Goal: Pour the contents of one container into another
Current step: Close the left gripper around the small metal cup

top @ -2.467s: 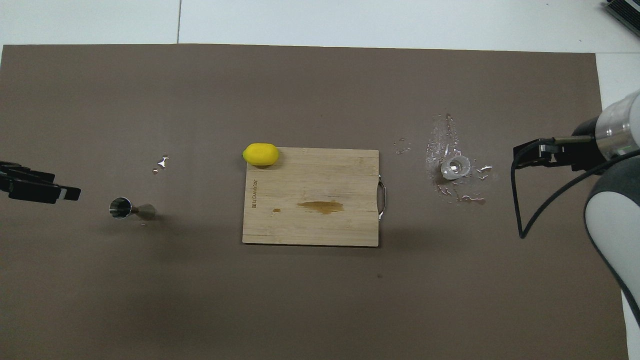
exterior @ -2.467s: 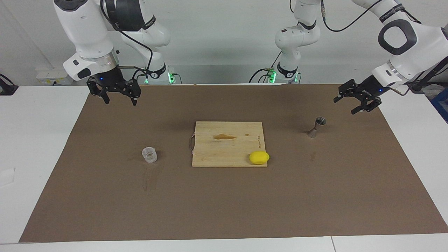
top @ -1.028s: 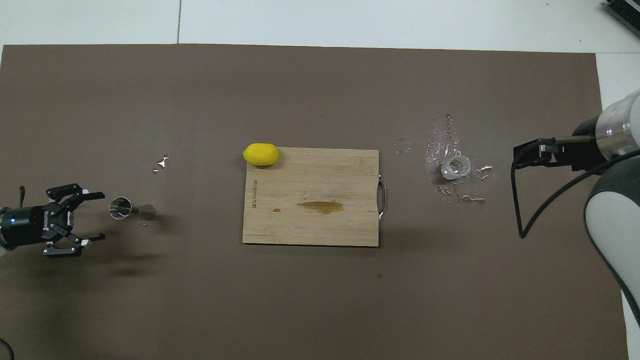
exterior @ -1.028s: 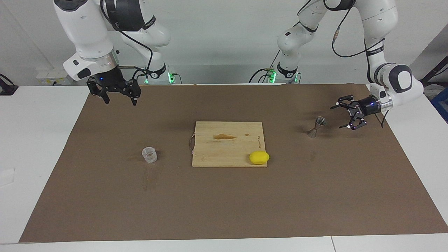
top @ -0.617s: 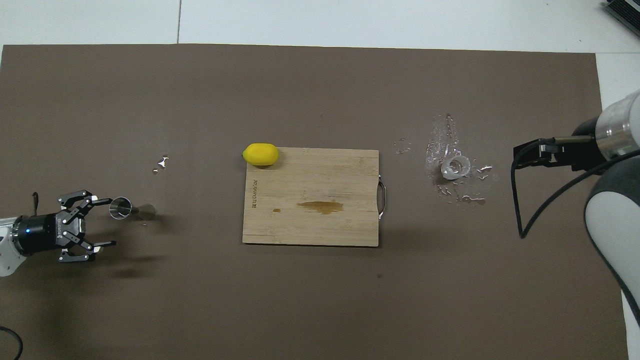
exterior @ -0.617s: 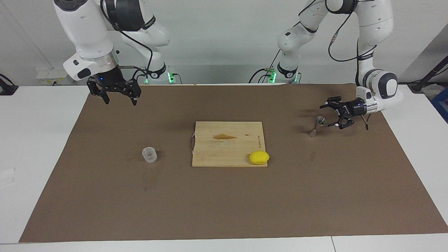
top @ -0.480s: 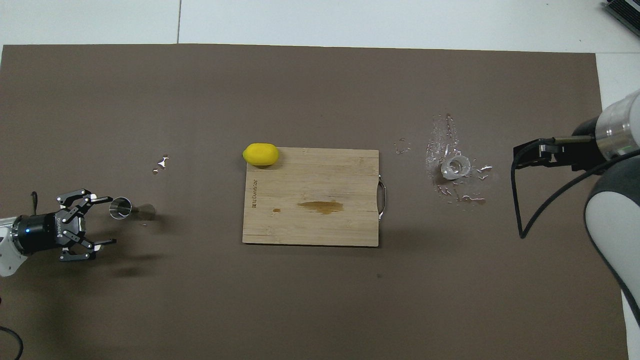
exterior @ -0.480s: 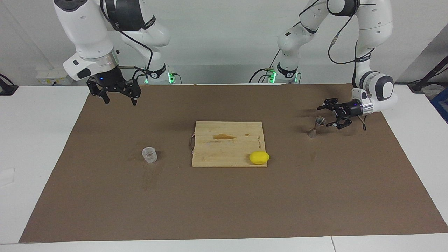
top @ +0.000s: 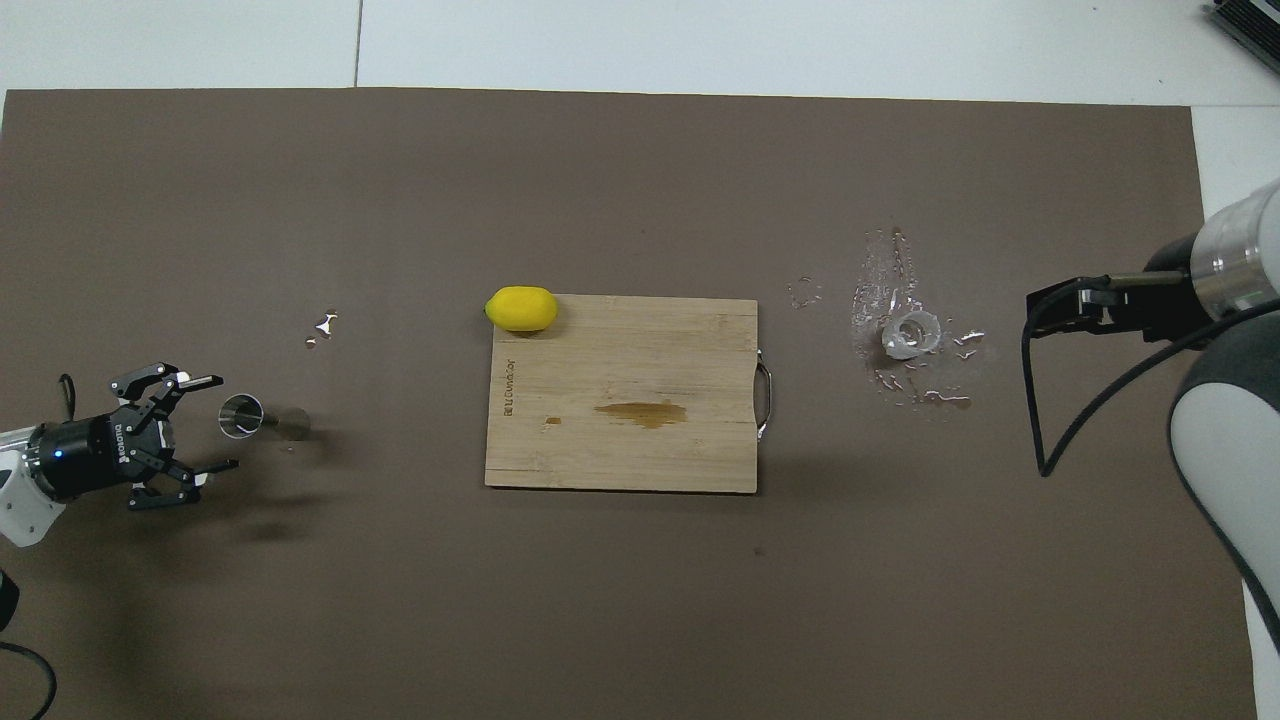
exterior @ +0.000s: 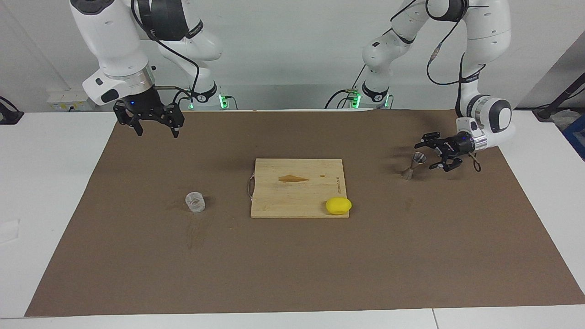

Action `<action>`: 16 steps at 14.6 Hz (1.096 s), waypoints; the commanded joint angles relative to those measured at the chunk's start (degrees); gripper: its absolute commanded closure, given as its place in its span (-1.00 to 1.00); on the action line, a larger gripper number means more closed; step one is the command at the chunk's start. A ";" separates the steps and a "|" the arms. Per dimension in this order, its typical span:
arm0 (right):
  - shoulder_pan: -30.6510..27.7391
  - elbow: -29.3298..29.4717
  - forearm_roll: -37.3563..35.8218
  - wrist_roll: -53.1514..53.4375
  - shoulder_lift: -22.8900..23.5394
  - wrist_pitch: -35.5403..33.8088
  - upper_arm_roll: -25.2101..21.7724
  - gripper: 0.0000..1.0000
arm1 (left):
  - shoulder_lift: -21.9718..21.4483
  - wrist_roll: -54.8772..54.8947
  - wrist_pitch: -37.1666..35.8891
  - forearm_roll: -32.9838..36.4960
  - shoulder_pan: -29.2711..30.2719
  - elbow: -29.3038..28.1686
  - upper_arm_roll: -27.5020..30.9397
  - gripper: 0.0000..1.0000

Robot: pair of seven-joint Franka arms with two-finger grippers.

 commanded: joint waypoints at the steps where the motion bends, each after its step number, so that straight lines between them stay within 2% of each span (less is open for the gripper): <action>1: -0.54 -1.00 -0.42 -0.74 -1.14 0.05 0.26 -1.00 | -0.24 2.04 2.55 -1.56 -1.70 -2.41 0.36 -1.00; 11: -0.54 -1.00 -0.42 -0.74 -1.14 0.05 0.26 -1.00 | -0.68 1.78 1.50 -2.44 -2.75 -4.09 0.28 -1.00; 16: -0.54 -1.00 -0.42 -0.74 -1.14 0.05 0.26 -1.00 | -0.77 1.51 -1.22 -2.44 -1.79 -3.65 0.36 -1.00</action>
